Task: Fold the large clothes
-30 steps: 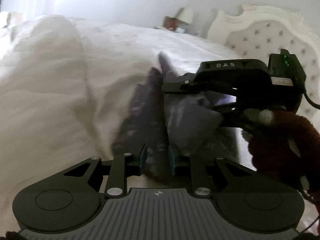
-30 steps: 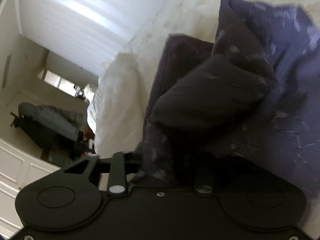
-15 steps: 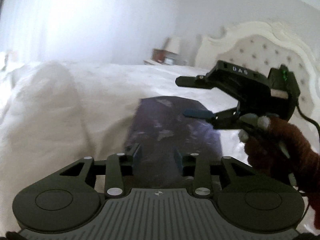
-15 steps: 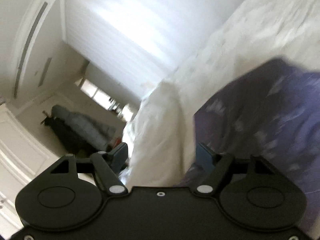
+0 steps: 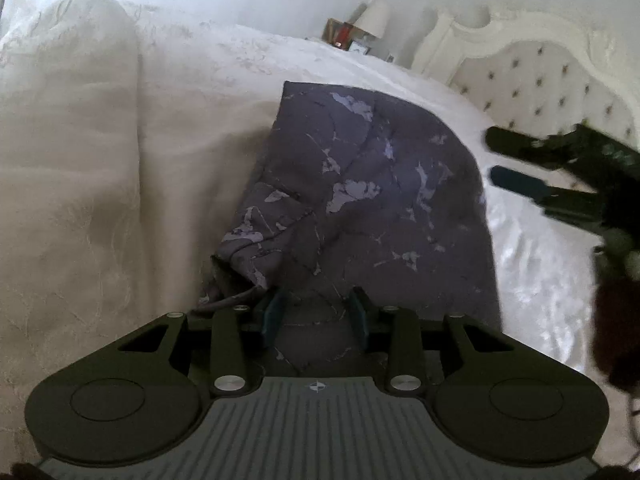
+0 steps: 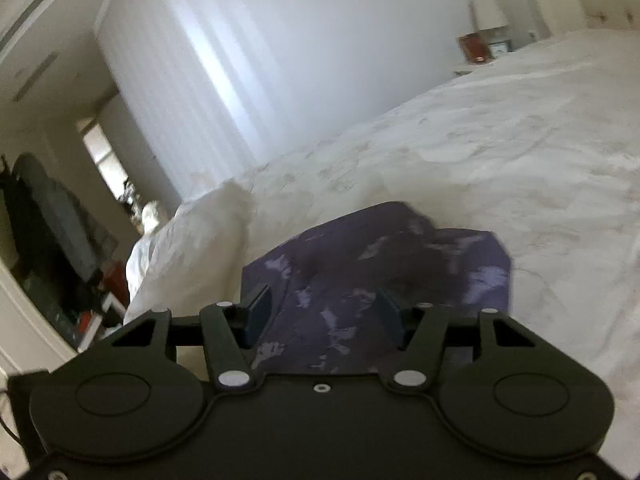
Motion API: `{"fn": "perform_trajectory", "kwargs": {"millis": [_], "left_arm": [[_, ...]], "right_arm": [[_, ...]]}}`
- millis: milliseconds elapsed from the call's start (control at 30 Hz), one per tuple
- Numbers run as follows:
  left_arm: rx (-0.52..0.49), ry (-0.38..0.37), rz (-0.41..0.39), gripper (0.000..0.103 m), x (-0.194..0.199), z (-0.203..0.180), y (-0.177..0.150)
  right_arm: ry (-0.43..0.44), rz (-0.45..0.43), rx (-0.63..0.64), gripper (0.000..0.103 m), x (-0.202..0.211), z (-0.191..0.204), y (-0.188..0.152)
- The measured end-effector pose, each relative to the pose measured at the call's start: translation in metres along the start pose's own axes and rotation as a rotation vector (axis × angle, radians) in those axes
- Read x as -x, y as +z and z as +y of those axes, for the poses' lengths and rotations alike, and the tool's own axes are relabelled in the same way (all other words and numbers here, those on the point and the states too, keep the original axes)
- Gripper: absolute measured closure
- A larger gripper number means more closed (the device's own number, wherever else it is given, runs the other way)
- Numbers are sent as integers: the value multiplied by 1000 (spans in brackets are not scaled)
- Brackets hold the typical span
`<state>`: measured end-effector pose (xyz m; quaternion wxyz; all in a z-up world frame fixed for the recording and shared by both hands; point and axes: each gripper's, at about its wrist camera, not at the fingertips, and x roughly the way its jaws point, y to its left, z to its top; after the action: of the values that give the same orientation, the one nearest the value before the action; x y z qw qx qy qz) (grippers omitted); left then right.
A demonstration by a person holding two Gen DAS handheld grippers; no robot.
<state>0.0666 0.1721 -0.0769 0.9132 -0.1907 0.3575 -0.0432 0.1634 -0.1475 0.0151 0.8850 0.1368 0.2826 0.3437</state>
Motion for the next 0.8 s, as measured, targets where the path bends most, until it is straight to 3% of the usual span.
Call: {"fn": "perform_trajectory", "kwargs": {"millis": [167, 300, 433, 633, 667, 733, 800], "left_arm": [[-29, 17, -6, 67, -1, -6, -3], [-25, 11, -4, 67, -3, -5, -2], [-36, 11, -7, 67, -2, -5, -2], [-32, 10, -12, 67, -1, -5, -3], [-27, 2, -16, 65, 0, -5, -4], [-13, -47, -23, 51, 2, -2, -3], [-3, -117, -25, 24, 5, -2, 0]], "right_arm": [[-10, 46, 89, 40, -37, 12, 5], [-130, 105, 106, 42, -72, -5, 8], [-240, 198, 119, 53, -112, -23, 5], [-241, 200, 162, 50, -106, -18, 1], [-222, 187, 152, 47, -102, -19, 1], [-175, 154, 117, 39, -92, -21, 3], [-131, 113, 70, 26, -77, -21, 5]]}}
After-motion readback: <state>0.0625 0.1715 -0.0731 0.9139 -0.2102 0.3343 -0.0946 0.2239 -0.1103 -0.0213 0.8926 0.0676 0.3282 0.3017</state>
